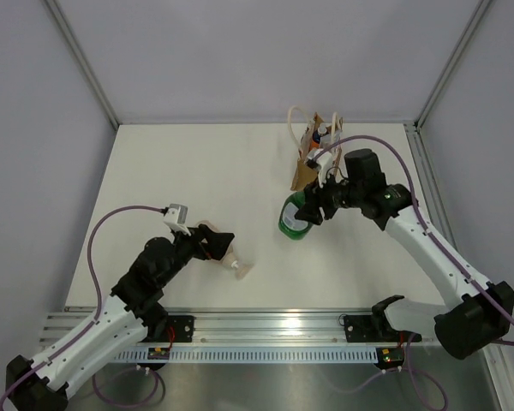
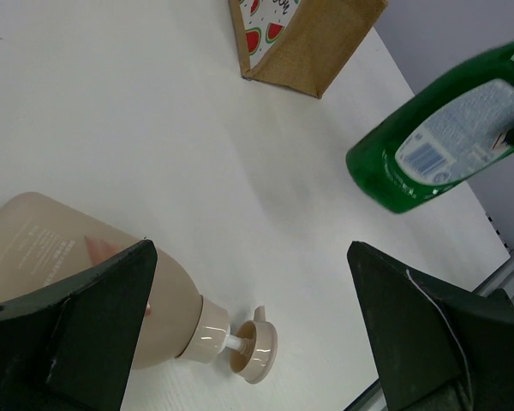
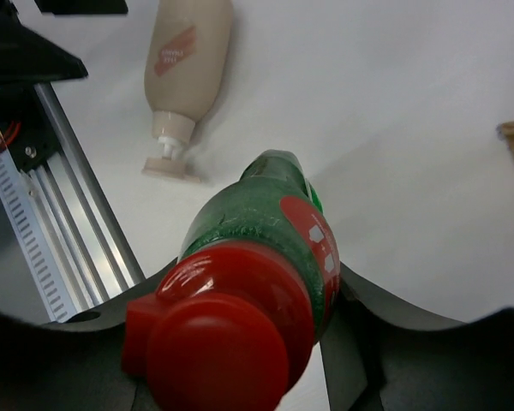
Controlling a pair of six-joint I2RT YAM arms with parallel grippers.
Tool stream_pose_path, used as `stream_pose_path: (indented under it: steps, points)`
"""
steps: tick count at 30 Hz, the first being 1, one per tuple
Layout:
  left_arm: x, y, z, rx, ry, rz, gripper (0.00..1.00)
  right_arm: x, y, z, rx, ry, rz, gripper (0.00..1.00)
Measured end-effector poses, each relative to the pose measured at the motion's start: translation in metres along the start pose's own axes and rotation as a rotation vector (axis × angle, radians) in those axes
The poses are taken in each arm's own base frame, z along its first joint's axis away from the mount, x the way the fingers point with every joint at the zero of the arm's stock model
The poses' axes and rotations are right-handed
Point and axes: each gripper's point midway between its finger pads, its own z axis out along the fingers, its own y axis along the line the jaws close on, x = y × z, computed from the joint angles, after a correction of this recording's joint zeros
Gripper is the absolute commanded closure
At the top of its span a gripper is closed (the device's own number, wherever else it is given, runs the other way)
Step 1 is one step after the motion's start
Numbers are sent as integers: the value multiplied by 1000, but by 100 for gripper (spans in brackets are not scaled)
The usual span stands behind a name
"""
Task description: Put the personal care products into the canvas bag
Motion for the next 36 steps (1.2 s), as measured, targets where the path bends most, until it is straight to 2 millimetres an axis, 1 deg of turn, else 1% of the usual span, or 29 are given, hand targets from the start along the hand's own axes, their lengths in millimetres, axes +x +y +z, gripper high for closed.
stream_pose_path:
  steps: [5,9,12,14,16,18,20,22,23,25,27,32,36]
  points:
    - [-8,-4,-6,18,-35,-3,1,-67,-19,-32,52,-149,-11,100]
    - [-12,-5,-9,22,-52,-4,1,-114,-52,-56,121,-247,-5,100]
    - [-14,-5,-10,23,-60,-1,1,-138,-84,-69,183,-294,15,100]
    - [-15,-6,-10,24,-65,1,1,-151,-107,-74,217,-319,29,100]
    - [-15,-5,-11,24,-66,5,1,-163,-129,-73,242,-336,51,100]
    - [-15,-5,-10,23,-65,8,1,-175,-147,-67,251,-347,72,100]
    - [-14,-4,-10,20,-61,14,1,-187,-167,-55,251,-358,90,100]
    - [-12,-3,-10,14,-52,19,1,-195,-186,-43,258,-362,107,100]
    - [-12,-2,-9,13,-51,20,1,-196,-194,-38,262,-361,112,100]
    - [-12,-2,-10,13,-51,20,1,-194,-211,-26,276,-350,129,100]
    - [-11,-2,-11,10,-49,20,1,-188,-223,-17,287,-333,146,100]
    - [-13,-2,-16,19,-67,14,1,-171,-233,-7,310,-290,162,100]
    - [-9,0,-16,15,-64,6,1,-155,-238,-1,323,-261,146,100]
